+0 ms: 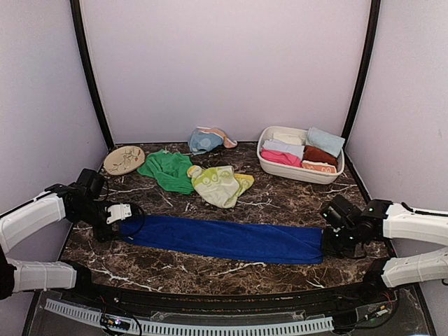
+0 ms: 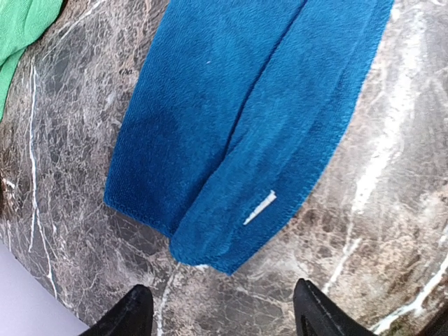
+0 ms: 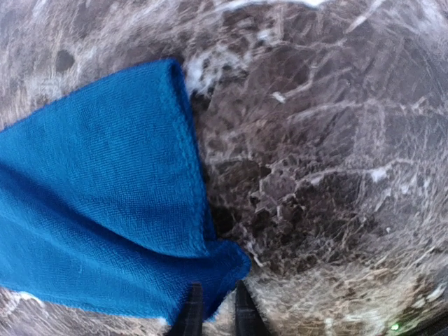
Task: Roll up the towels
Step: Smooth out the towel at the center of the board, then adjust the towel at the center of the board.
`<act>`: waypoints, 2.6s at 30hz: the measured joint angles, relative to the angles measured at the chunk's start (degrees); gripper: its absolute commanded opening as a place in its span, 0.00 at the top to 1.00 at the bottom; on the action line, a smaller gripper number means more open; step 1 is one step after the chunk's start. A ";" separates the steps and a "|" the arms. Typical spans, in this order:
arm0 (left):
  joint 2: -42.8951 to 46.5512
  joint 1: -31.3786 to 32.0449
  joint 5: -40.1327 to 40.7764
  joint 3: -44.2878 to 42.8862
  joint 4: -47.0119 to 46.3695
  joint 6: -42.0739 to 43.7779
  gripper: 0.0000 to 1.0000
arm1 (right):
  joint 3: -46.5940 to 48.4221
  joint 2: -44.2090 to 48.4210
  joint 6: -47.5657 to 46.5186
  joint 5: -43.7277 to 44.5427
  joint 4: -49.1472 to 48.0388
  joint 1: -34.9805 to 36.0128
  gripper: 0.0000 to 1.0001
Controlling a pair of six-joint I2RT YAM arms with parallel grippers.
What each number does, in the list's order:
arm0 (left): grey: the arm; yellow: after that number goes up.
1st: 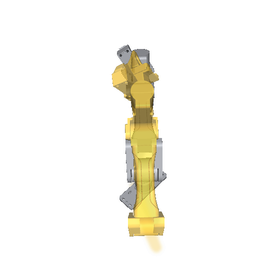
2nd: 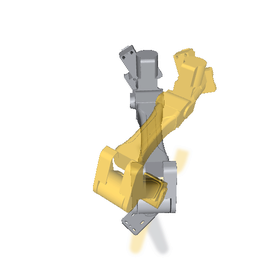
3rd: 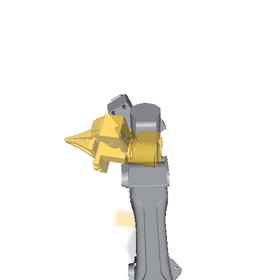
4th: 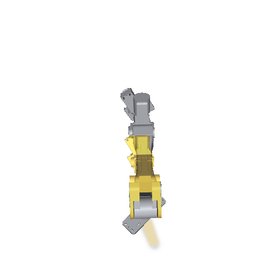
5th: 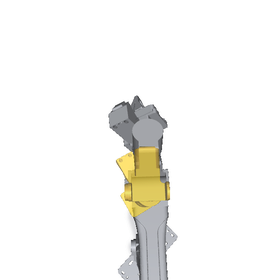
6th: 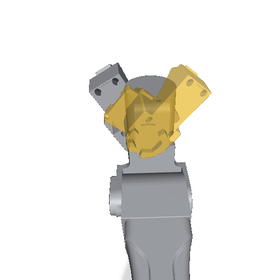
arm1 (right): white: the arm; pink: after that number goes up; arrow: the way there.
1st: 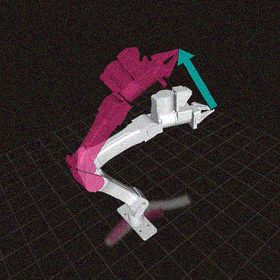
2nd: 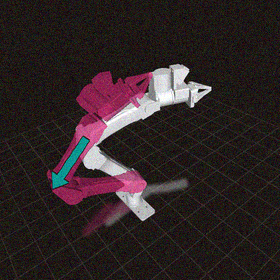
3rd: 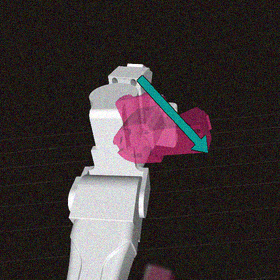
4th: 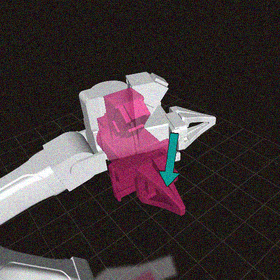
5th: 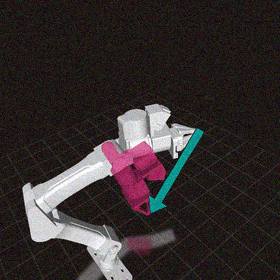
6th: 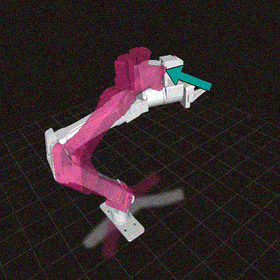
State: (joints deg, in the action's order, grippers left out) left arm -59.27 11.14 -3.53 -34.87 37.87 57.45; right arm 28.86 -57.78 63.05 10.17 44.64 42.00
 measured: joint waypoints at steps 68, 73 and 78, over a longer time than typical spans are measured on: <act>-22.08 -3.93 3.54 -2.10 -22.99 -10.99 0.61 | 4.09 -22.51 -11.32 -9.35 -31.74 -12.11 0.87; -22.40 -5.97 5.97 -2.14 -26.29 -13.44 0.39 | 2.58 -21.66 -10.38 -8.59 -34.49 -12.11 0.87; -17.07 -7.13 2.19 -5.35 -22.95 -15.85 0.31 | 2.58 -19.02 -10.56 -5.77 -30.58 -12.11 0.85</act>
State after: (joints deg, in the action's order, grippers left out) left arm -76.34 4.01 -1.34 -40.23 14.92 41.60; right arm 31.44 -76.79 52.49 4.40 14.06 29.89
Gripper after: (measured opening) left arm 0.685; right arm 0.140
